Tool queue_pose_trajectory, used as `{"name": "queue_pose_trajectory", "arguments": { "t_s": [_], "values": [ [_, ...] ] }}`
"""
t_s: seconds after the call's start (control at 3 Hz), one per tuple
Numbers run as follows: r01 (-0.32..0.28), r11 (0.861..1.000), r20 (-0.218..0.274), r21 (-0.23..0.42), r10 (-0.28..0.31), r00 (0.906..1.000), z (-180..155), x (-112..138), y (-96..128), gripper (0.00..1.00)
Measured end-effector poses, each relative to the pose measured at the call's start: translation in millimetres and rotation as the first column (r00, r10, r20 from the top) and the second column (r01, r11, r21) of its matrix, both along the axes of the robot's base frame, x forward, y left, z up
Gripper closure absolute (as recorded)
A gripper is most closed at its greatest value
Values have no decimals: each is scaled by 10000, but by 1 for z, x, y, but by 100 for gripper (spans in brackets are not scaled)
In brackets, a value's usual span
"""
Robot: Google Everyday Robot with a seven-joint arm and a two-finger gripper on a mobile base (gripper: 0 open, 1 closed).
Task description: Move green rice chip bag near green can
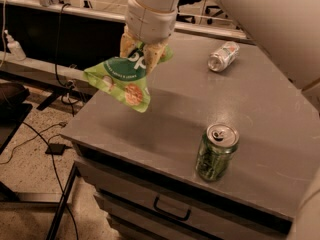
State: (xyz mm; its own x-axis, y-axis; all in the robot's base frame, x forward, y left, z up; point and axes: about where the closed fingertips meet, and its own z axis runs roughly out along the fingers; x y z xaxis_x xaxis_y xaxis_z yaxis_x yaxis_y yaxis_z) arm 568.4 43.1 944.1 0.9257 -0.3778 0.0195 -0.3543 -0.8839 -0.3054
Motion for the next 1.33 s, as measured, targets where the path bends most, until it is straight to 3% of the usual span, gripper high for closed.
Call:
{"name": "queue_pose_trajectory", "arguments": {
  "t_s": [0.67, 1.33],
  "values": [
    [572, 9976, -290, 401, -560, 9980, -10, -35, -43, 100],
    [978, 9940, -817, 483, -937, 9922, -43, -68, -64, 100]
  ]
}}
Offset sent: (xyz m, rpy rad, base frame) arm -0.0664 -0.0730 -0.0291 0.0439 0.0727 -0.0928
